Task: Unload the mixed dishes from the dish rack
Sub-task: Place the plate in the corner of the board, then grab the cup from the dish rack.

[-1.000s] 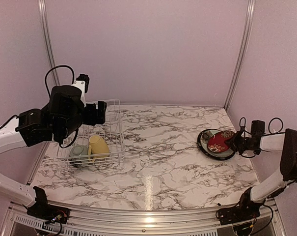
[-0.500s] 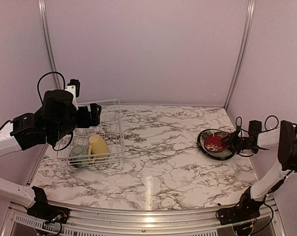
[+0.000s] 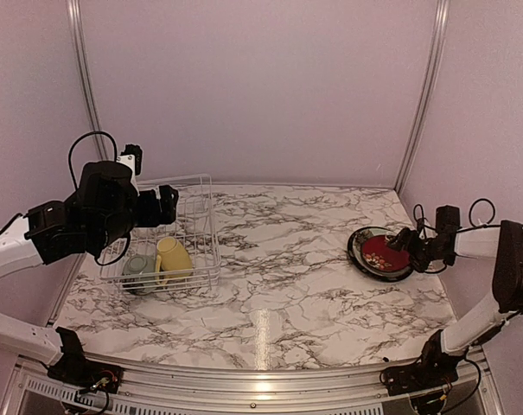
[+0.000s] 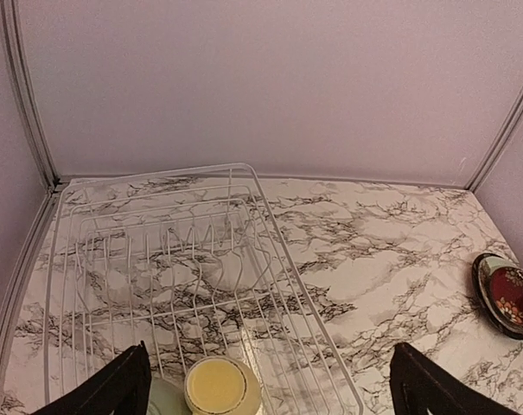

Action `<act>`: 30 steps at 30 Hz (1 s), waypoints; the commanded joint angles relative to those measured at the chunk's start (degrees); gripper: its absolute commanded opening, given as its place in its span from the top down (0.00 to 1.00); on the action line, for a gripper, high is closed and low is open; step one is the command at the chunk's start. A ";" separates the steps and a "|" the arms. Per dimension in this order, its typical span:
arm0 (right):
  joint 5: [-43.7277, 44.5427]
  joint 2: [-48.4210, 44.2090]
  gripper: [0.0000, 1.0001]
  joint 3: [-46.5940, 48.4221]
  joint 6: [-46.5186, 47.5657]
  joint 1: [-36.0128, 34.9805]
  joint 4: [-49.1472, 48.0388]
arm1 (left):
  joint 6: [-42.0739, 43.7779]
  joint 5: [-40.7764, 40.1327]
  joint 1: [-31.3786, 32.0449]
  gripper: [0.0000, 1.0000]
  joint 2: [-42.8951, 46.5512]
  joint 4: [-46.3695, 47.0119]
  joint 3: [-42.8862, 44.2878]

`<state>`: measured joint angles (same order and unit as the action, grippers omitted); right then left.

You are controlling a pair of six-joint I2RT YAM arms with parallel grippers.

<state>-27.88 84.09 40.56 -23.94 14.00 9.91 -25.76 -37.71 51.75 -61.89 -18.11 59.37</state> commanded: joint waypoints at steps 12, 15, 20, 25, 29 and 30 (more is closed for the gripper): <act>19.21 -7.50 0.01 1.68 4.39 -2.56 9.63 | -0.53 5.56 -4.98 0.01 0.32 2.63 -2.64; 20.66 -9.60 0.01 2.25 4.46 -2.66 10.54 | -0.95 6.50 -6.11 0.01 -0.11 1.42 -2.66; 22.57 -11.77 0.02 4.44 5.81 -4.30 12.66 | -3.05 8.28 -6.98 0.01 -0.33 -2.28 -3.06; 27.18 -13.02 0.01 7.14 7.47 -8.54 13.66 | -5.33 12.00 -8.47 0.01 -3.94 -6.51 -1.52; 31.27 -14.05 0.01 8.85 8.45 -10.72 14.27 | -6.96 13.47 -9.20 0.01 -8.15 -10.61 1.49; 31.32 -14.50 0.02 8.89 8.54 -11.34 14.03 | -7.42 13.34 -9.21 0.01 -8.86 -11.59 2.14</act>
<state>-1.04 71.44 47.03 -16.91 4.54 22.20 -30.79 -26.35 43.11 -67.88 -23.05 58.06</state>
